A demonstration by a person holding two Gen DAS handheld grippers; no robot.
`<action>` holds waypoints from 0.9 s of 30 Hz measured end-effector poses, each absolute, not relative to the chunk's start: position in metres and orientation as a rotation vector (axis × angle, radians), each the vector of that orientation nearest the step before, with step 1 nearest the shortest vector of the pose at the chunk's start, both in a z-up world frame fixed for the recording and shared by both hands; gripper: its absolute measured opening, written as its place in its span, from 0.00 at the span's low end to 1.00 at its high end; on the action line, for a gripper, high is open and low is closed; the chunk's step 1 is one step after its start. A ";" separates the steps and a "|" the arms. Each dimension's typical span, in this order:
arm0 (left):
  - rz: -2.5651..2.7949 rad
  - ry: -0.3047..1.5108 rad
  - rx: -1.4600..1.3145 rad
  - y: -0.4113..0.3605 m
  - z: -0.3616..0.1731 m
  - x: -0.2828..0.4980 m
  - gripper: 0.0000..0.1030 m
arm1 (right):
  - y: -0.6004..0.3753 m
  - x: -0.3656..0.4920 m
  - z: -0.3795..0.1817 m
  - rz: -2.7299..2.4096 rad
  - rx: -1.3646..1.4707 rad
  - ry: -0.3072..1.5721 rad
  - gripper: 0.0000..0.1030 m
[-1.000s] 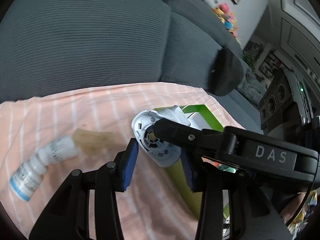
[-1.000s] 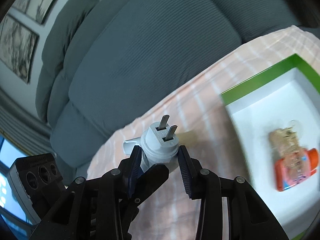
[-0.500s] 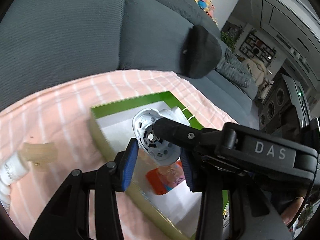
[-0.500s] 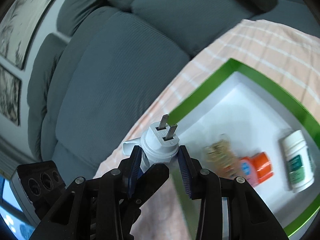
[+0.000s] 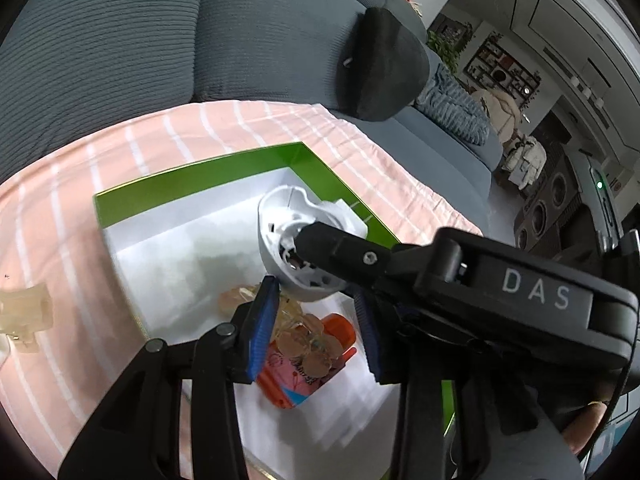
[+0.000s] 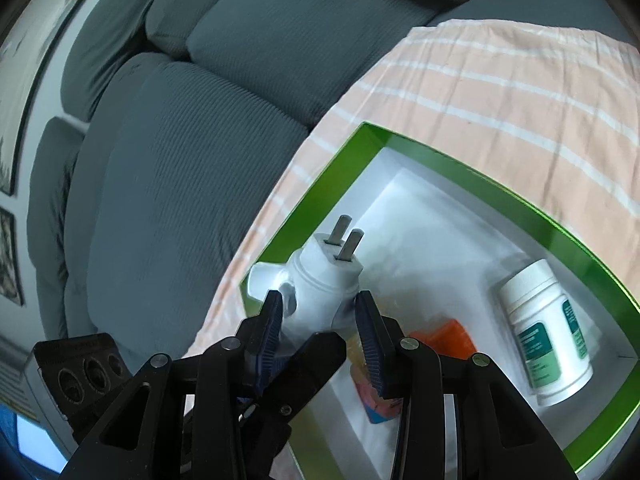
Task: Organize rigid objects
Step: 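Lift the plug adapter and carry it over the white box, then open the right gripper to drop the plug adapter into the box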
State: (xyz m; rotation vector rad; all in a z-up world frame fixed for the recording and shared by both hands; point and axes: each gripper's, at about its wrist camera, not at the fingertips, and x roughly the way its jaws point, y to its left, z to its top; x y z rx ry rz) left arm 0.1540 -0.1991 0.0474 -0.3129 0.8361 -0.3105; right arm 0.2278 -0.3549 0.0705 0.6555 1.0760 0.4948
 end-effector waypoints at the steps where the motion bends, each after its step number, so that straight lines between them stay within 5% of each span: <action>1: -0.315 0.841 -0.316 -0.201 0.046 0.155 0.35 | -0.356 0.229 0.071 0.491 0.658 1.075 0.40; 14: -0.312 0.867 -0.344 -0.205 0.044 0.158 0.36 | -0.371 0.230 0.068 0.361 0.662 1.056 0.40; 18: -0.291 0.856 -0.337 -0.199 0.049 0.151 0.50 | -0.378 0.228 0.070 0.348 0.684 1.040 0.40; 27: -0.242 0.813 -0.350 -0.176 0.069 0.128 0.60 | -0.381 0.219 0.086 0.342 0.674 0.990 0.47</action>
